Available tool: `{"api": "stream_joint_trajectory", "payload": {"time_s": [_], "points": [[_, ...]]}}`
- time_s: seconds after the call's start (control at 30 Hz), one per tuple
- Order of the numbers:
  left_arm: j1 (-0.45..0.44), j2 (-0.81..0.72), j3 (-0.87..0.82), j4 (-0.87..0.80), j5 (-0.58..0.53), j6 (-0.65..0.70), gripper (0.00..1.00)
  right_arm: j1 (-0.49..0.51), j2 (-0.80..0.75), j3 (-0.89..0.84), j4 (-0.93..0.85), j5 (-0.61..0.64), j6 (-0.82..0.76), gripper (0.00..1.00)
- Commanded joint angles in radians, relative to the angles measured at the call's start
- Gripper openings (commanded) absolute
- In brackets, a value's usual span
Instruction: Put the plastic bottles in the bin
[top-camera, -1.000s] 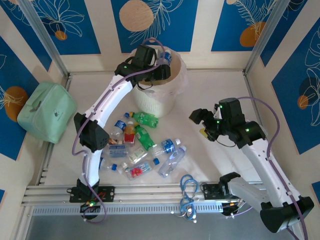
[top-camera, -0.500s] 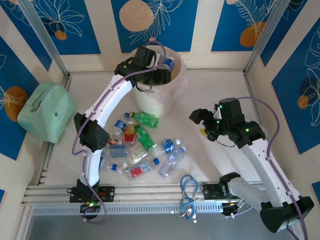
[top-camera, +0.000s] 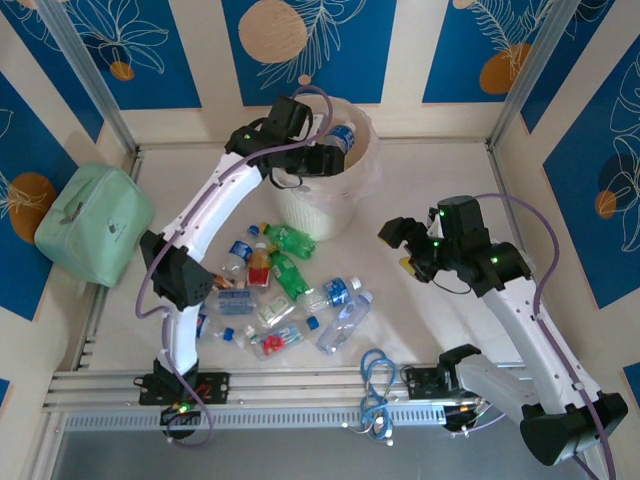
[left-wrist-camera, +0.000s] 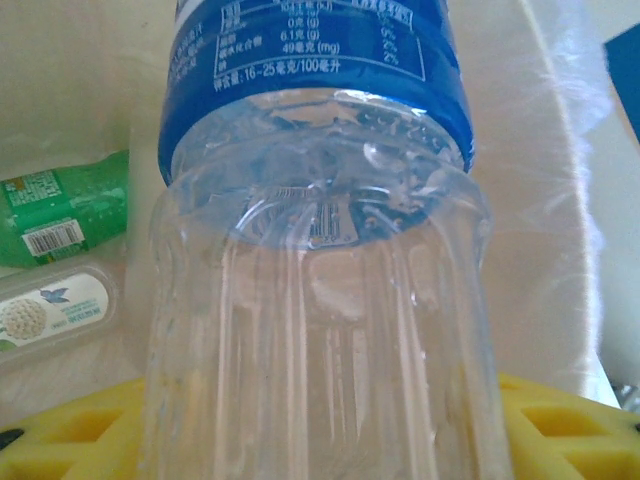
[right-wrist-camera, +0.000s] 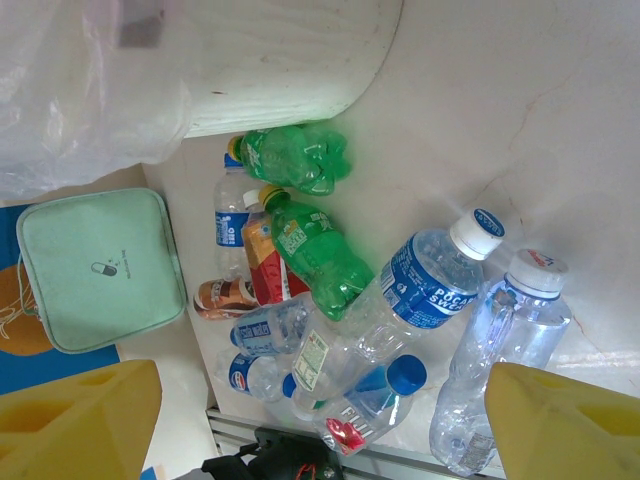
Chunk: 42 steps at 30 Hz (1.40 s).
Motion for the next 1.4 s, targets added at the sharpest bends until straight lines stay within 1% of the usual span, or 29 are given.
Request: {"api": "stream_joint_trajectory", "payload": {"time_s": [0.0,0.23,0.4,0.5,0.6,0.67,0.73,0.87,0.93,1.03,1.17,1.37], "points": [[-0.023,-0.074,-0.032,-0.042,0.046,0.003,0.53,0.007,0.007,0.008,0.004,0.002,0.002,0.84],[-0.031,-0.156,-0.136,-0.017,0.037,-0.034,0.53,0.008,0.018,0.018,0.004,-0.004,-0.001,0.84],[-0.031,-0.188,-0.173,-0.035,-0.024,-0.029,0.53,0.019,0.017,0.02,-0.011,0.002,0.002,0.84],[-0.031,-0.191,-0.17,-0.047,-0.061,-0.022,0.54,0.054,0.018,0.025,-0.047,0.047,0.016,0.84],[-0.031,-0.189,-0.156,-0.046,-0.079,-0.016,0.62,0.116,0.024,0.014,-0.113,0.141,0.067,0.84],[-0.031,-0.182,-0.141,-0.048,-0.088,-0.011,0.65,0.16,0.033,-0.014,-0.14,0.174,0.115,0.83],[-0.031,-0.175,-0.125,-0.055,-0.103,0.003,0.71,0.206,0.045,-0.046,-0.146,0.189,0.155,0.82],[-0.031,-0.171,-0.111,-0.079,-0.151,0.036,0.84,0.314,0.081,-0.089,-0.133,0.227,0.226,0.81],[-0.031,-0.18,-0.112,-0.08,-0.16,0.044,0.88,0.356,0.107,-0.099,-0.132,0.242,0.258,0.81],[-0.031,-0.218,-0.129,-0.05,-0.177,0.051,0.9,0.385,0.161,-0.121,-0.117,0.236,0.292,0.81],[-0.031,-0.332,-0.218,0.065,-0.226,0.035,0.93,0.403,0.234,-0.147,-0.063,0.206,0.313,0.82],[-0.027,-0.496,-0.336,0.192,-0.243,-0.003,0.95,0.41,0.335,-0.156,-0.004,0.183,0.311,0.82]]}}
